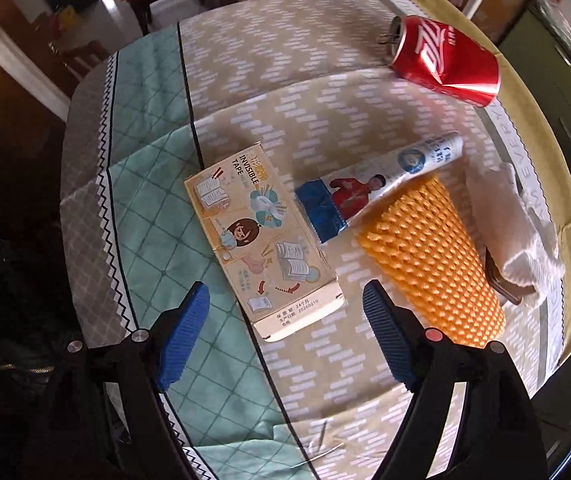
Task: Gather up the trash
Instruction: 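Grasp the invisible-tape box with the right gripper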
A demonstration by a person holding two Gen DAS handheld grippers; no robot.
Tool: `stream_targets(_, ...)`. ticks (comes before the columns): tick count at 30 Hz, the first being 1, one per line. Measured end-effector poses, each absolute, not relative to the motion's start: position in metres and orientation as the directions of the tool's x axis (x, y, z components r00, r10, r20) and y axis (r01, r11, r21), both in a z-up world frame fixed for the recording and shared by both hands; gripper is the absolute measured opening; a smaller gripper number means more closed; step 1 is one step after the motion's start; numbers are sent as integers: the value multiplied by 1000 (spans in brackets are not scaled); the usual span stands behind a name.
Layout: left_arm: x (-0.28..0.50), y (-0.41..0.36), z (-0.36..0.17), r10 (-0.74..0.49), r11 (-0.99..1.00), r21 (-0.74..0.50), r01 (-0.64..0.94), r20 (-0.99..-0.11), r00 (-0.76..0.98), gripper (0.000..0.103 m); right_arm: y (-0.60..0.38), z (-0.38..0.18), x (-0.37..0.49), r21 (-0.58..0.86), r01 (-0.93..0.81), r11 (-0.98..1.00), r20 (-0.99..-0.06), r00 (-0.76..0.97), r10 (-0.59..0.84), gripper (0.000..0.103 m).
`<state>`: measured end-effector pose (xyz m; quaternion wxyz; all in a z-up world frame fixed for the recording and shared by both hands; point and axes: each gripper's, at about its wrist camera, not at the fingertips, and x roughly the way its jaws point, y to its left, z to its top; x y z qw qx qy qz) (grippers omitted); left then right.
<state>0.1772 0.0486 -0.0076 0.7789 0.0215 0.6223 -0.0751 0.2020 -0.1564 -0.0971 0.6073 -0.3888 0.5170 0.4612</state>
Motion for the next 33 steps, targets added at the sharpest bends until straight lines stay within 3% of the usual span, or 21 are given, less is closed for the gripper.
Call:
stream_targets(11, 157, 66, -7, -90, 991, -66, 118, -974, 207, 62, -133, -129, 209, 53, -985, 167, -996, -39, 84, 78)
stream_targets(13, 157, 62, -7, -93, 989, -66, 135, -974, 205, 62, -134, -130, 206, 43, -985, 167, -995, -28, 93, 74)
stream_targets(15, 157, 57, -8, -95, 987, -66, 148, -975, 202, 62, -132, -130, 205, 40, -980, 193, -994, -20, 107, 64)
stream_targets(33, 163, 18, -26, -114, 971, -75, 225, -980, 163, 63, -229, -119, 178, 84, -882, 464, -969, 35, 243, 60)
